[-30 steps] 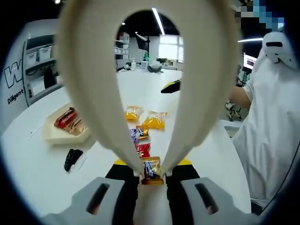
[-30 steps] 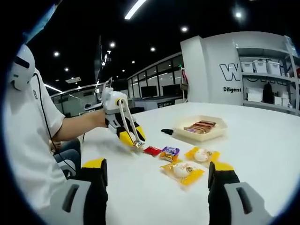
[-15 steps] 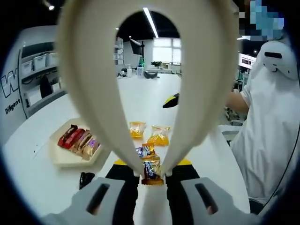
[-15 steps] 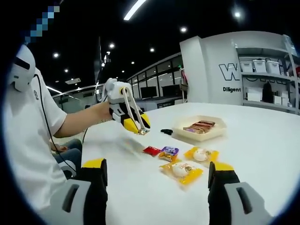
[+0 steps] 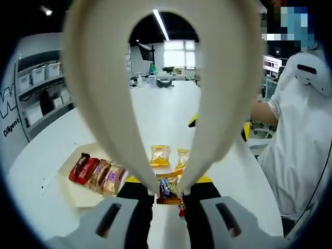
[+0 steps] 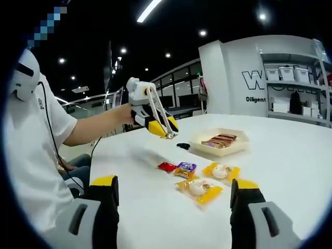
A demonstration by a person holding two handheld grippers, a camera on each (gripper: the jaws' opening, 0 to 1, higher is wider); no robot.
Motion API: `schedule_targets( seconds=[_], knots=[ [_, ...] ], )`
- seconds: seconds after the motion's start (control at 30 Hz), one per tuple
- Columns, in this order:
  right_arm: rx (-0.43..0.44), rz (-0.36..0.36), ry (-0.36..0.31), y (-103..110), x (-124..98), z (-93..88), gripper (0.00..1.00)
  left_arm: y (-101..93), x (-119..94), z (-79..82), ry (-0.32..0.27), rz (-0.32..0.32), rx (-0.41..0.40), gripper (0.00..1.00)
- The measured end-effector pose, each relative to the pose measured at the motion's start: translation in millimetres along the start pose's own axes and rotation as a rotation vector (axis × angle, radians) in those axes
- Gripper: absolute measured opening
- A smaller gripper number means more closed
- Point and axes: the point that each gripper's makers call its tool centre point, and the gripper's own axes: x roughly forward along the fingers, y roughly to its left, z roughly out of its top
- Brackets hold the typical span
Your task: Place the target food into the container with the food tongs after gripping and lifting it, then release it inside without dropping or visibly crushing the food.
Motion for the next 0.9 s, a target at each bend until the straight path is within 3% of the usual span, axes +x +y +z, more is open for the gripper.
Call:
schedule_targets(
  seconds=[0.43,0.9],
  knots=[
    [-0.002,-0.009,0.007,-1.8,-4.1,-1.7,0.89,31.0,21.2,21.3,0.011,0.002,0.038,0.2],
    [-0.005,-0.015,0.003,-4.3,-8.4,-2.4,0.89,59.3,46.6,27.9,0.016,0.009,0.036,0.2]
  ],
)
